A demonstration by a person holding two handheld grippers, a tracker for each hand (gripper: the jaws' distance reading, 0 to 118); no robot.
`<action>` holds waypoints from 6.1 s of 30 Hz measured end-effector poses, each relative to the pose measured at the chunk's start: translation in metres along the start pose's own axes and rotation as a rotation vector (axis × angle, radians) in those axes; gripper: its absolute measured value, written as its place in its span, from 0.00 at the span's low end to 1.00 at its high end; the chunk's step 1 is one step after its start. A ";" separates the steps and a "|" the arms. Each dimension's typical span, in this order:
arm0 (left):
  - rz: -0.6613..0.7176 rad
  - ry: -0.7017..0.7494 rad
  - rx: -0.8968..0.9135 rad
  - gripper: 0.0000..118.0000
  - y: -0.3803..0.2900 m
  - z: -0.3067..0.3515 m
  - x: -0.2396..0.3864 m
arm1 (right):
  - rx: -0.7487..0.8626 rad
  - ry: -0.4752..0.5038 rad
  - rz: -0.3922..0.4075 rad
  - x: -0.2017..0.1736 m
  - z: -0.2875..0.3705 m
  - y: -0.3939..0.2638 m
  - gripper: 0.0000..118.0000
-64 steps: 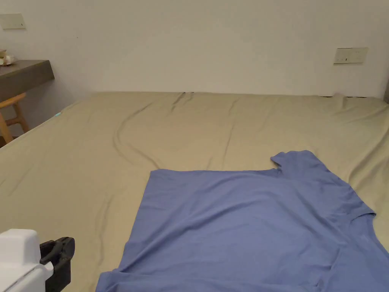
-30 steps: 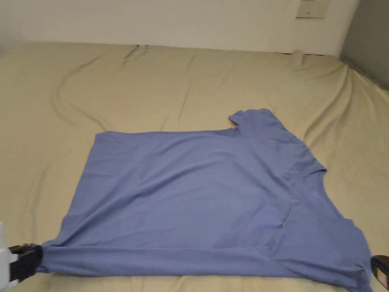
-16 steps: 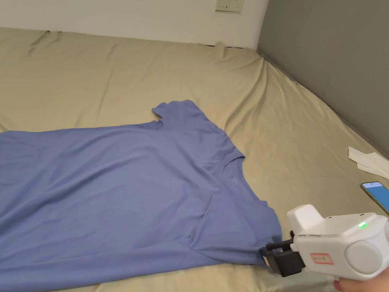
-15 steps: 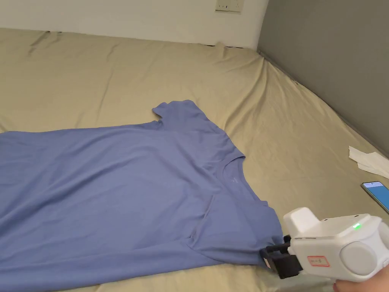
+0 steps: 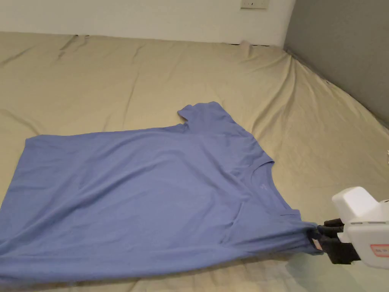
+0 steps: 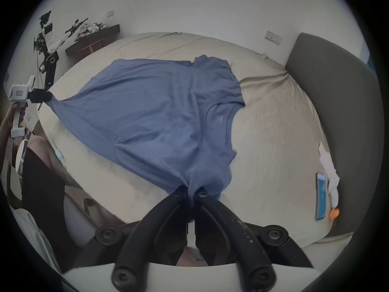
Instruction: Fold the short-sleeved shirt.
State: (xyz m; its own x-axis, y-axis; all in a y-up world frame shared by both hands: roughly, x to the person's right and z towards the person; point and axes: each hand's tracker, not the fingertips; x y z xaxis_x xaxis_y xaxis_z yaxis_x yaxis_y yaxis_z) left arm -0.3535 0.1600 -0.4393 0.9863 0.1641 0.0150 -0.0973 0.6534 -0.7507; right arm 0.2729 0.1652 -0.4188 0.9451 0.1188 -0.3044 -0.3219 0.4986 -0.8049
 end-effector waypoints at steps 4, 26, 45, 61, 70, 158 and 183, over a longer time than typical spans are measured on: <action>0.001 0.011 -0.020 0.01 0.055 -0.026 0.000 | -0.015 -0.037 0.034 0.021 -0.014 0.061 0.07; -0.120 0.226 0.039 0.89 0.076 -0.118 0.002 | 0.124 -0.171 -0.262 0.073 -0.110 0.109 0.73; -0.051 0.064 0.043 0.14 -0.029 -0.064 0.013 | 0.355 0.001 -0.186 -0.049 0.008 -0.024 0.02; -0.104 0.041 -0.023 0.05 -0.012 -0.109 0.030 | 0.262 -0.065 -0.158 -0.001 -0.020 -0.003 0.02; -0.047 0.009 0.014 0.05 0.010 -0.084 0.027 | 0.079 0.047 -0.405 0.071 -0.116 0.004 0.58; -0.099 -0.074 0.088 0.00 0.145 -0.160 -0.021 | 0.094 -0.164 -0.240 0.075 -0.250 0.237 0.85; -0.098 -0.159 0.154 0.00 0.082 -0.014 -0.056 | 0.314 -0.045 -0.236 0.013 0.002 0.093 0.03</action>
State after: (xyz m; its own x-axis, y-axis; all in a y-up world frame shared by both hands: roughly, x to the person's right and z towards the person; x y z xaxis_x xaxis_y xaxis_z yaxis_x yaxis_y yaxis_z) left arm -0.4153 0.1939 -0.5106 0.9599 0.2005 0.1958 -0.0332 0.7752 -0.6309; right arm 0.2553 0.2148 -0.4969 0.9948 0.0031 -0.1013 -0.0689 0.7545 -0.6527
